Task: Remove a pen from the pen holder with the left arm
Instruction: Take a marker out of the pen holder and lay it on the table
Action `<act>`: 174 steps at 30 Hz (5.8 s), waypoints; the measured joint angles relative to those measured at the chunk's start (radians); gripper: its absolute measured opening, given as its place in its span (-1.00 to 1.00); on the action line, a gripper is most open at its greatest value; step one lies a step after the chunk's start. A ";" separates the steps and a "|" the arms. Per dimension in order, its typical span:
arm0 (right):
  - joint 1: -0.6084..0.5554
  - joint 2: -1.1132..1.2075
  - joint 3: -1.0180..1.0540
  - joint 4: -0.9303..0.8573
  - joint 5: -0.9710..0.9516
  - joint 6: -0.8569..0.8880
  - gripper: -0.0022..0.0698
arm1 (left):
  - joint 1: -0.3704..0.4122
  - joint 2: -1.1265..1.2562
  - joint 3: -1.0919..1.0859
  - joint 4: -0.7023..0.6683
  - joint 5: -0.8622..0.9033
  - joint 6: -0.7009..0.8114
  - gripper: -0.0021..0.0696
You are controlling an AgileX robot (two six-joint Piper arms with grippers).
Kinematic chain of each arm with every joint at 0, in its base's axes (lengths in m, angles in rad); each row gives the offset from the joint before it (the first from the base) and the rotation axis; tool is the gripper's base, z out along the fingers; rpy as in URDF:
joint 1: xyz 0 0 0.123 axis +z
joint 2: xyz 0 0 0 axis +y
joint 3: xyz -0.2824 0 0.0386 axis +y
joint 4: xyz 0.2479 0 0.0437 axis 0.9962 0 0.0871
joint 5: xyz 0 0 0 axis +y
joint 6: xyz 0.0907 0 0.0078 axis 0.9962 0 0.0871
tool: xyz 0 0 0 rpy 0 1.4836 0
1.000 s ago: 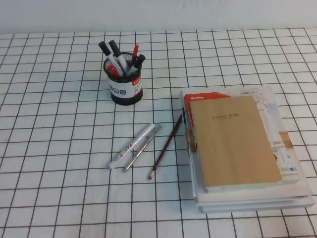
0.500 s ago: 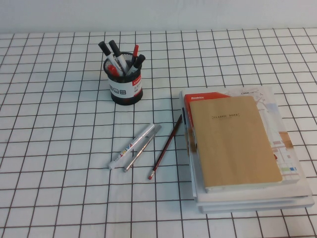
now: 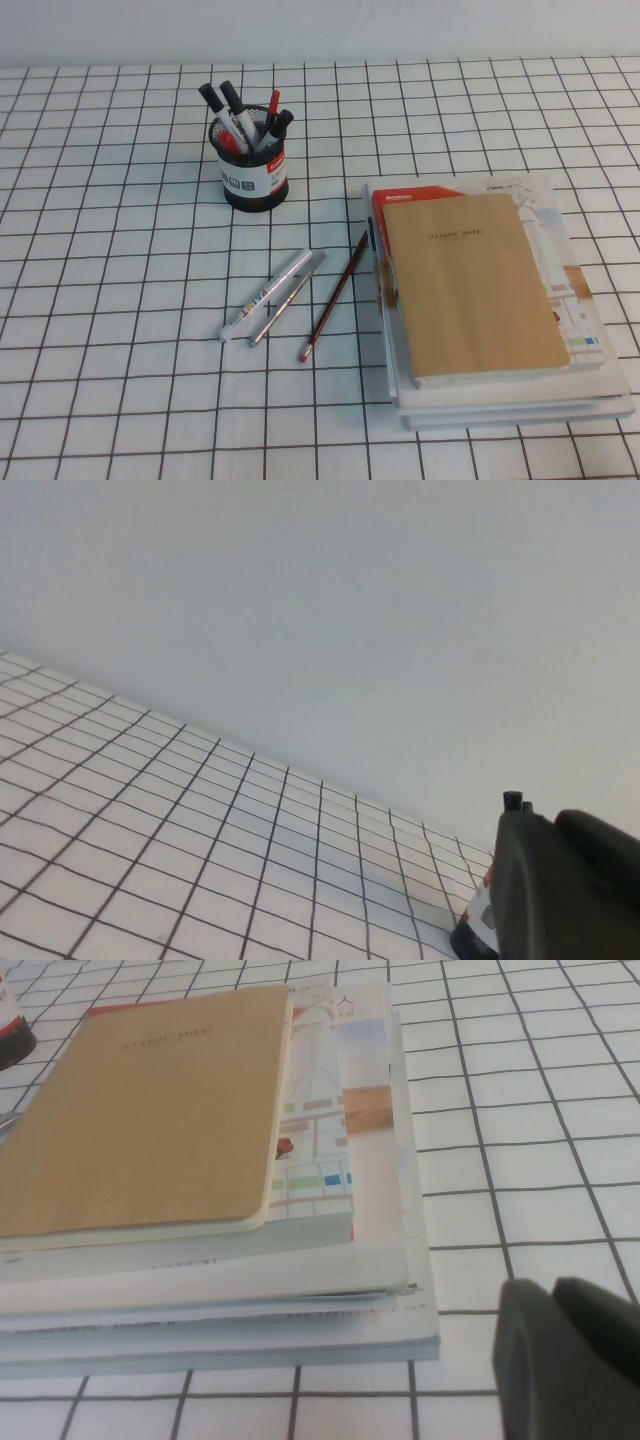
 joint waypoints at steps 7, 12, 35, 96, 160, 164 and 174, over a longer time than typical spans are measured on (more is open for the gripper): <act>0.000 0.000 0.000 0.000 0.000 0.000 -0.98 | 0.000 0.000 -0.014 -0.006 0.103 -0.172 -0.94; 0.000 0.000 0.000 0.000 0.000 0.000 -0.98 | 0.000 0.079 -0.170 0.004 0.274 -0.107 -0.94; 0.000 0.000 0.000 0.000 0.000 0.000 -0.98 | -0.027 0.805 -0.603 -0.018 0.258 0.240 -0.94; 0.000 0.000 0.000 0.000 0.000 0.000 -0.98 | -0.428 1.967 -0.981 0.185 -0.863 0.055 0.09; 0.000 0.000 0.000 0.000 0.000 0.000 -0.98 | -0.403 2.073 -1.078 0.184 -0.820 0.067 -0.51; 0.000 0.000 0.000 0.000 0.000 0.000 -0.98 | -0.403 2.077 -1.078 0.184 -0.826 0.067 -0.58; 0.000 0.000 0.000 0.000 0.000 0.000 -0.98 | -0.401 2.068 -1.078 0.184 -0.804 0.067 -0.65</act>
